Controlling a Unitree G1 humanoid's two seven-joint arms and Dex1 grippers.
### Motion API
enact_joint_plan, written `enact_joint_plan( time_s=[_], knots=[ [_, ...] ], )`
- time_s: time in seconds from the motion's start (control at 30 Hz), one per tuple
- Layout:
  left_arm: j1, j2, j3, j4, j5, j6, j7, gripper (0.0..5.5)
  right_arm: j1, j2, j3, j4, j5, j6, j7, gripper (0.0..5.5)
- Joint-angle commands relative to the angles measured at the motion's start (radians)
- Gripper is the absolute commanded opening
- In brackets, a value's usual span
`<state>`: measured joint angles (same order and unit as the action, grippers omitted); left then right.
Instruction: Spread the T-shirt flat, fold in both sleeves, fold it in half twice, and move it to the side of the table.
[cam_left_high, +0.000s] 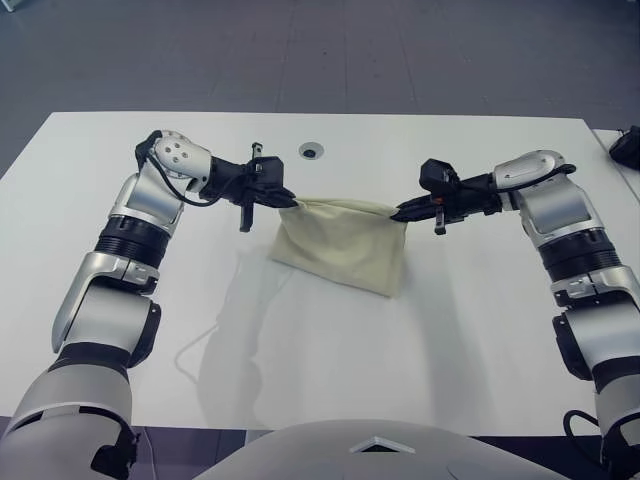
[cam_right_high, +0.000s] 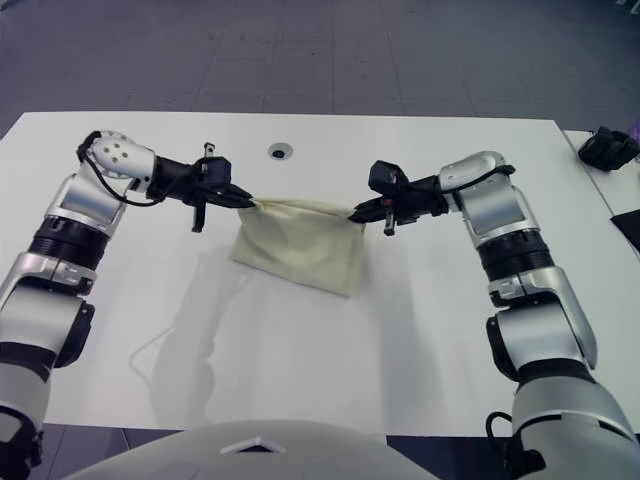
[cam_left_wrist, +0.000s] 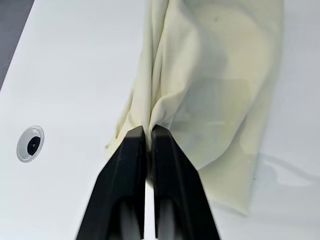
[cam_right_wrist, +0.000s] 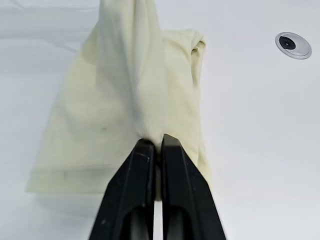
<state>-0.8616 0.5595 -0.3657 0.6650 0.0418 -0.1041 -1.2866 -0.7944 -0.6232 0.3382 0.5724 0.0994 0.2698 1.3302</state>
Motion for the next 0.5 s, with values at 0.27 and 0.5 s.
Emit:
enact_joint_plan(
  time_s=[0.27, 0.5],
  knots=[
    [-0.118, -0.137, -0.001, 0.327, 0.127, -0.132, 0.202, 0.35, -0.052, 0.079, -0.034, 0.226, -0.089, -0.142, -0.093, 0.34],
    [-0.157, -0.187, 0.141, 0.37, 0.077, -0.131, 0.492, 1.54, -0.034, 0.134, -0.13, 0.222, -0.1, -0.19, -0.359, 1.46]
  ],
)
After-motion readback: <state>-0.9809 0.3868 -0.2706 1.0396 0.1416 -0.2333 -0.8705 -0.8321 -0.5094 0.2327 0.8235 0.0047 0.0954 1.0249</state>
